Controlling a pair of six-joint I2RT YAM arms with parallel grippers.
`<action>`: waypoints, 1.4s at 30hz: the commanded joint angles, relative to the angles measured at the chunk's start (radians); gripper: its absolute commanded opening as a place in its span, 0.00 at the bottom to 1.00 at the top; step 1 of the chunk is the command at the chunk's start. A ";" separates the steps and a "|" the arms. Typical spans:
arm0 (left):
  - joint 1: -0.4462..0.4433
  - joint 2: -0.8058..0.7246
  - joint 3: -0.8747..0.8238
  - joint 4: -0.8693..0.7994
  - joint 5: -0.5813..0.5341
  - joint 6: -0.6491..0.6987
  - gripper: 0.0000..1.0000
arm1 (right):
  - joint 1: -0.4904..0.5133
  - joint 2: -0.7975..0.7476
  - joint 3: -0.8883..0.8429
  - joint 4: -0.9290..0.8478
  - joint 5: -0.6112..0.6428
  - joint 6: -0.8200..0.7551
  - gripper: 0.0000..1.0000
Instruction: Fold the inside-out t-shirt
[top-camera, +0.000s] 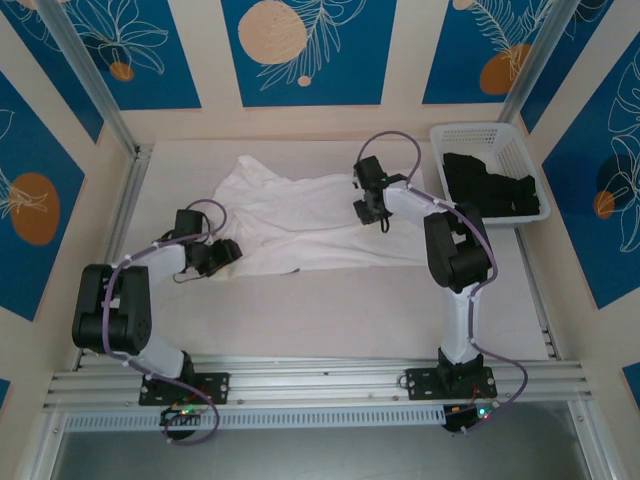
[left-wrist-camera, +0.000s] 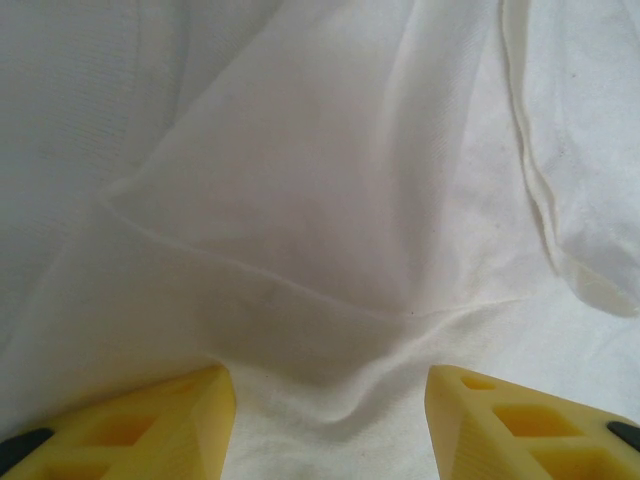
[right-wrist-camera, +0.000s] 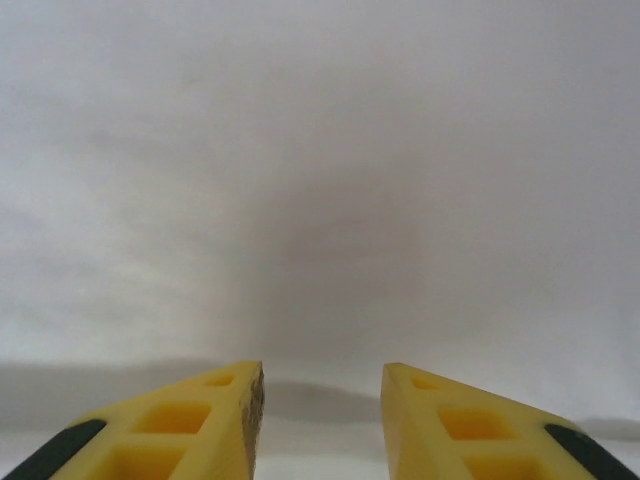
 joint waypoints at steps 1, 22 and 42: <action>0.015 -0.031 -0.018 -0.070 -0.057 0.023 0.55 | -0.021 -0.020 0.017 -0.067 0.010 0.087 0.37; -0.099 -0.010 0.137 -0.024 -0.100 -0.037 0.55 | 0.270 -0.214 -0.218 0.273 -0.488 -0.075 0.57; 0.074 -0.048 -0.053 0.037 0.020 -0.068 0.55 | 0.448 0.265 0.349 0.054 -0.356 -0.182 0.36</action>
